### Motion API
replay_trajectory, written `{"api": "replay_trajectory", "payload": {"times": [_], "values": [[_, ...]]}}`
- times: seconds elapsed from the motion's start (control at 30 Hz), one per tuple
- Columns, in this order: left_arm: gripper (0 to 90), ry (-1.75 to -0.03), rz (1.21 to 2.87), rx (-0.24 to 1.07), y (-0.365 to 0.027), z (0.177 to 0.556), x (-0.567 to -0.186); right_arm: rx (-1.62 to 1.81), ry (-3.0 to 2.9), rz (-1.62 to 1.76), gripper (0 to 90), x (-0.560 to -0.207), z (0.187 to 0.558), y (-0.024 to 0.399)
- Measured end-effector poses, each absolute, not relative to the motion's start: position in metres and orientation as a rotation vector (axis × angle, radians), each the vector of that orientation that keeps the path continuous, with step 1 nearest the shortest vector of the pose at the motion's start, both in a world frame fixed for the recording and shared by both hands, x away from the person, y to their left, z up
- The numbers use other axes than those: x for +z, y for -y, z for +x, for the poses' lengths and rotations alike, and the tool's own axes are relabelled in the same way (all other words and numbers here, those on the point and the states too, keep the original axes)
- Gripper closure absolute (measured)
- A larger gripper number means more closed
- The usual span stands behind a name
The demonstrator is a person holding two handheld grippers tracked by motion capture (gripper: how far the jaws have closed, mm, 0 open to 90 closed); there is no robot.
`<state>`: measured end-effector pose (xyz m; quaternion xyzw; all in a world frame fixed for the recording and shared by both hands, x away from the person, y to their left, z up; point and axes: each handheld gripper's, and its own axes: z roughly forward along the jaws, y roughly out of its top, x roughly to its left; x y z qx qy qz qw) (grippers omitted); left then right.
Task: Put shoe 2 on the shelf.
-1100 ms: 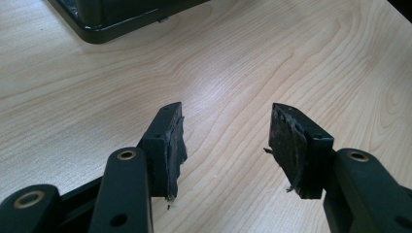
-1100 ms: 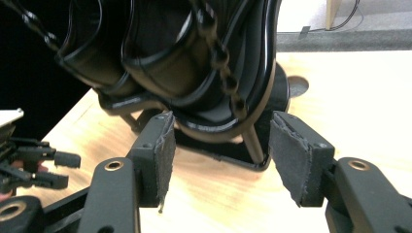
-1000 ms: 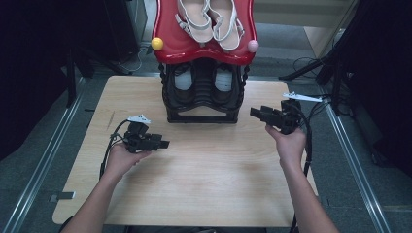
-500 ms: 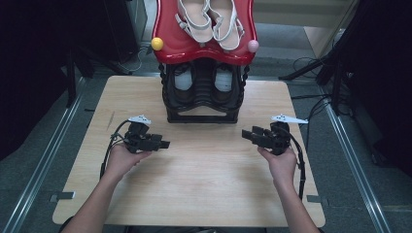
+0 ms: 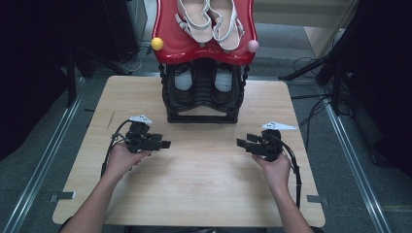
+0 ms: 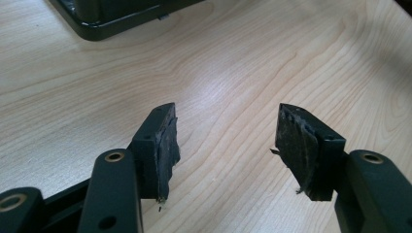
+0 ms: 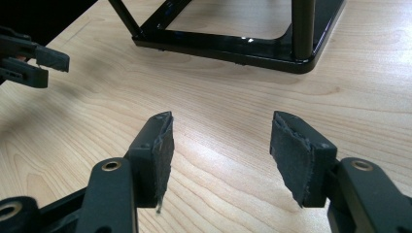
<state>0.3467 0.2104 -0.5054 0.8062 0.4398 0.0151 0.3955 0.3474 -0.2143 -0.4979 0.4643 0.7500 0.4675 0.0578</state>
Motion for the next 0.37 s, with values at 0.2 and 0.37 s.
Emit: {"api": "replay_trajectory", "payload": {"times": [0.2, 0.37], "values": [[39.5, -1.103, 2.063, 0.039, -0.2064, 0.3446, -0.5062, 1.315, -2.298, 1.352, 42.0, -0.5017, 0.3479, 0.2098], [39.3, -1.103, 2.053, 0.038, -0.2066, 0.3462, -0.5061, 1.315, -2.325, 1.362, 44.5, -0.5045, 0.3487, 0.2086]]}}
